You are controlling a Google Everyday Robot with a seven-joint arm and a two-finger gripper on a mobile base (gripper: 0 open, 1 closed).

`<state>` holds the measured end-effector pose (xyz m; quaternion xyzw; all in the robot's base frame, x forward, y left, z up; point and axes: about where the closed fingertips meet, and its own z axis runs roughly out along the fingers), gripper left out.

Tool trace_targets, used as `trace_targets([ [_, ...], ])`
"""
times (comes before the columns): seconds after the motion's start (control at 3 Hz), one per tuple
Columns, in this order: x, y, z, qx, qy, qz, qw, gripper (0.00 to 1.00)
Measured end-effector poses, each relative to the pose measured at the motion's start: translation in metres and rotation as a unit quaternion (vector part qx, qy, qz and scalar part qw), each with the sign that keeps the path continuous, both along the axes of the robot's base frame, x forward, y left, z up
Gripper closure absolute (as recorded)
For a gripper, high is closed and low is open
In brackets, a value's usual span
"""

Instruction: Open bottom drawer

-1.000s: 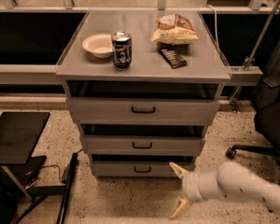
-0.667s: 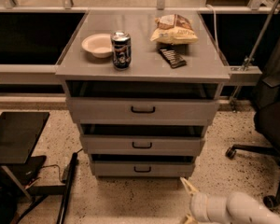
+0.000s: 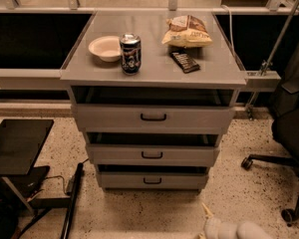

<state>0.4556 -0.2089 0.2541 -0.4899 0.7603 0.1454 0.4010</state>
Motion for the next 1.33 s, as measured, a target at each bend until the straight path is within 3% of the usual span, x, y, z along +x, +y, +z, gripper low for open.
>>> trace_targets([
  [0.33, 0.008, 0.043, -0.108, 0.043, 0.061, 0.017, 0.997, 0.0],
  [0.67, 0.008, 0.042, -0.107, 0.043, 0.061, 0.016, 0.9971, 0.0],
  [1.0, 0.039, 0.059, -0.083, 0.047, 0.018, 0.034, 0.9982, 0.0],
  [1.33, 0.083, 0.092, -0.043, 0.052, -0.033, 0.055, 0.9966, 0.0],
])
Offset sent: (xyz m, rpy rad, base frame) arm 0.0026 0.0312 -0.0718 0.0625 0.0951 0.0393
